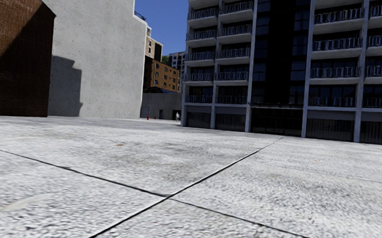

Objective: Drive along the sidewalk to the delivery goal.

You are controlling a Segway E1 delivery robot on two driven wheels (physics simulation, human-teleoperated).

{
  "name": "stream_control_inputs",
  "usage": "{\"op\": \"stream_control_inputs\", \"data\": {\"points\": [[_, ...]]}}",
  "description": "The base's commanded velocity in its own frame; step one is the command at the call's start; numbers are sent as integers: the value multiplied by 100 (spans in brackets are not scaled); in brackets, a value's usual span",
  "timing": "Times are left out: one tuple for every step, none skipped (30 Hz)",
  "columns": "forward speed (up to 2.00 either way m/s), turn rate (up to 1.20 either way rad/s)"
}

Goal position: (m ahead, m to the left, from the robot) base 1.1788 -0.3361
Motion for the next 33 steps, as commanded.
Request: {"op": "stream_control_inputs", "data": {"points": [[200,0],[200,0],[200,0],[200,0],[200,0],[200,0],[200,0],[200,0],[200,0],[200,-41],[200,-93],[200,-120],[200,-120],[200,-120],[200,-120],[200,-111],[200,-30],[200,-8],[200,0],[200,0],[200,0],[200,0],[200,0],[200,0],[200,0],[196,0],[160,0],[132,0],[102,0],[102,0],[67,0],[0,0],[0,0]]}}
